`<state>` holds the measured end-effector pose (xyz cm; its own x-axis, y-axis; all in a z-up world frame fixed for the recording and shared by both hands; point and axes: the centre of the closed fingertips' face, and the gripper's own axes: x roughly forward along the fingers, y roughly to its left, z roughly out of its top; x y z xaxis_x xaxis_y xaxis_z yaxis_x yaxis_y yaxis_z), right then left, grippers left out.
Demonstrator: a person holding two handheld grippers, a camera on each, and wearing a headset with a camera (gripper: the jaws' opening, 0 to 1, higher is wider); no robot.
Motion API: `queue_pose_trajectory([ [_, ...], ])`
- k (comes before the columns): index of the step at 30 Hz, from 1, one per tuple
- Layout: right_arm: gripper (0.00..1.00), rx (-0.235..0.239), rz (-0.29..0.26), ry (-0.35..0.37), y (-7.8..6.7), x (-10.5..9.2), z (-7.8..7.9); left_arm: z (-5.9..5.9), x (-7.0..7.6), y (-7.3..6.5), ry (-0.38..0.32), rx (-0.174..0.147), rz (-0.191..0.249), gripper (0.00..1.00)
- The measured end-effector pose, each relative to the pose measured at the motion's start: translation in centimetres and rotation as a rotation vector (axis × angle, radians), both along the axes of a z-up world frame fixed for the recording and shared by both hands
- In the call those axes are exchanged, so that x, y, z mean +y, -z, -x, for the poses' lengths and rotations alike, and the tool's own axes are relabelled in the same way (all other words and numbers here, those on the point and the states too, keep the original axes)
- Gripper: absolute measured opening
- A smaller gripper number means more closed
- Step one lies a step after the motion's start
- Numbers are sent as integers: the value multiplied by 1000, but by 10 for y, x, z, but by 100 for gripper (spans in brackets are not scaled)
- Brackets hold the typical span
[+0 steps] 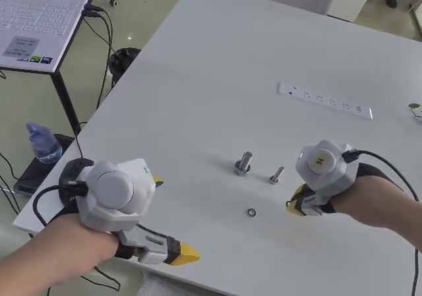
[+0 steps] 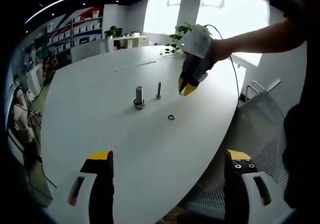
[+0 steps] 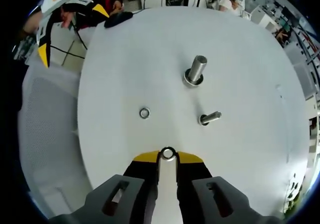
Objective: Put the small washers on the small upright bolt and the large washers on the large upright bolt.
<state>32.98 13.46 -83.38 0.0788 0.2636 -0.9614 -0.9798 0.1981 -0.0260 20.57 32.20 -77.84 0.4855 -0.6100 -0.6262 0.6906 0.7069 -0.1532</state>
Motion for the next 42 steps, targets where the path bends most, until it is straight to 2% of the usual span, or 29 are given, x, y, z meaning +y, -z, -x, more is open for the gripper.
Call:
queue_pose_trajectory([
  [10, 13, -25, -4, 4, -15, -7, -26, -5, 5, 0, -4, -14, -24, 93],
  [18, 13, -41, -38, 21, -30, 4, -47, -8, 11, 5, -7, -14, -44, 93],
  [23, 13, -51, -43, 13, -32, 12, -56, -7, 14, 7, -11, -12, -57, 93],
  [27, 13, -60, -46, -2, -36, 21, -54, -7, 16, 9, -10, -12, -64, 94],
  [33, 13, -58, -35, -14, -34, 27, -53, -8, 18, 11, -4, -16, -77, 95],
  [42, 13, -43, -37, -20, -29, 35, -51, -4, 17, 16, 3, 14, -71, 90],
])
